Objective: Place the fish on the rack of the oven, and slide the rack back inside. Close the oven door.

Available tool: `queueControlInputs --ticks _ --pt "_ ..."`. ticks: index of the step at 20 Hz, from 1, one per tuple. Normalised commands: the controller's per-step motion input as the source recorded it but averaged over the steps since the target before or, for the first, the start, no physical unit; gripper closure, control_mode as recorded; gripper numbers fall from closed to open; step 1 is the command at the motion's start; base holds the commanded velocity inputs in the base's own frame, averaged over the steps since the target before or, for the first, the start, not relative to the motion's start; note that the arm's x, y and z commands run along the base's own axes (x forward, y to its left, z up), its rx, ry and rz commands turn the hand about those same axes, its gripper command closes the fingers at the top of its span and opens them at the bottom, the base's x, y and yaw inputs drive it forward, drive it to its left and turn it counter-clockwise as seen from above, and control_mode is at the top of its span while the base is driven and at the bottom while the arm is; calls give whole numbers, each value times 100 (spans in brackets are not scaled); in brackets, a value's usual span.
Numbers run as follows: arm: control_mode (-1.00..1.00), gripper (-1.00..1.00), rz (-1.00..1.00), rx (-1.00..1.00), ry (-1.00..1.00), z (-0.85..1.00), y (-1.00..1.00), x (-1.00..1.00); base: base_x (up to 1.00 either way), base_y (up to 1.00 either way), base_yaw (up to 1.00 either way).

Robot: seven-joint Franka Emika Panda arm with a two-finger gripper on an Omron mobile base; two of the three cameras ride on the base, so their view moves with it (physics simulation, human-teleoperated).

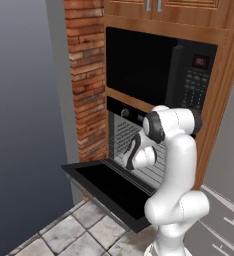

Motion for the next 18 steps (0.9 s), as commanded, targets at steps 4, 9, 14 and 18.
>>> queueControlInputs --ticks 4,9,14,18 --pt "-100 100 0 0 0 -33 -1 34 0 0 0" --pt "-100 100 0 0 0 -24 -6 30 0 0 0" --pt "-100 100 0 0 0 -21 -3 30 0 0 0" --pt "-100 100 0 0 0 -25 0 28 0 0 0"
